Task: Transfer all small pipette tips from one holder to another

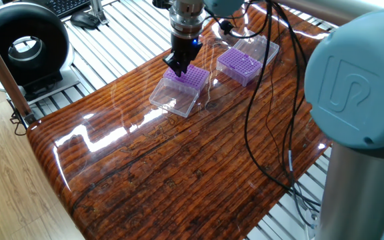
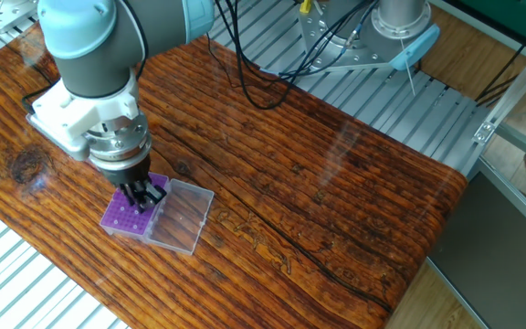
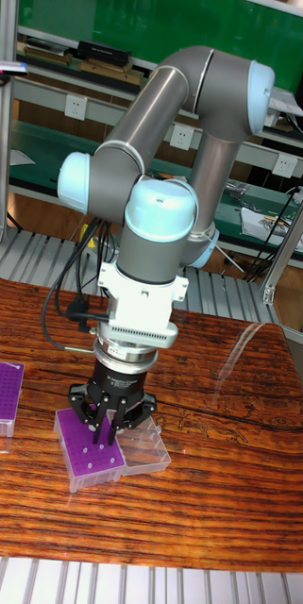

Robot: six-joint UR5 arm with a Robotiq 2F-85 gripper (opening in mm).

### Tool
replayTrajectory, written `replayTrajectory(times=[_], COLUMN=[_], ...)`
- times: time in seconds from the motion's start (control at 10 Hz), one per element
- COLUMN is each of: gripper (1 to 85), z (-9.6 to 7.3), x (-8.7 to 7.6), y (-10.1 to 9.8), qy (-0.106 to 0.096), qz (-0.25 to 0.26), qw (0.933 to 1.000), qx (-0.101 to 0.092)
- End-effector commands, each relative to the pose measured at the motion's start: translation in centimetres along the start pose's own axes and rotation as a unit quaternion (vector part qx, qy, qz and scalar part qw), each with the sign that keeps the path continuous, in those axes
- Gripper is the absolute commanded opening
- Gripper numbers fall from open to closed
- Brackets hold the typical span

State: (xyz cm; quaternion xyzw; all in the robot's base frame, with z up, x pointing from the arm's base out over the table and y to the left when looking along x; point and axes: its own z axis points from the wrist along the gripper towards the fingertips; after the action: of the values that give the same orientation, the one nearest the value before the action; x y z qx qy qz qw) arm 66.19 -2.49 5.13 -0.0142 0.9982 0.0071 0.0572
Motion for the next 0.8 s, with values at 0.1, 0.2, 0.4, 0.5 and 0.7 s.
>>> replayTrajectory(times=[0.1,0.2,0.4,0.5,0.7], gripper=[25.0,24.3,24.0,24.0,23.3], z=[-0.03,0.11,0.3,0.45,0.52], x=[-0.59,-0.63,-0.61,-0.67,-0.67], y=[0.54,0.36,0.2,0.06,0.01], qy=[-0.002,-0.002,-0.002,-0.002,-0.002], qz=[0.004,0.003,0.001,0.0,0.0], qw=[1.0,1.0,1.0,1.0,1.0], qx=[-0.005,-0.003,-0.005,-0.005,-0.005])
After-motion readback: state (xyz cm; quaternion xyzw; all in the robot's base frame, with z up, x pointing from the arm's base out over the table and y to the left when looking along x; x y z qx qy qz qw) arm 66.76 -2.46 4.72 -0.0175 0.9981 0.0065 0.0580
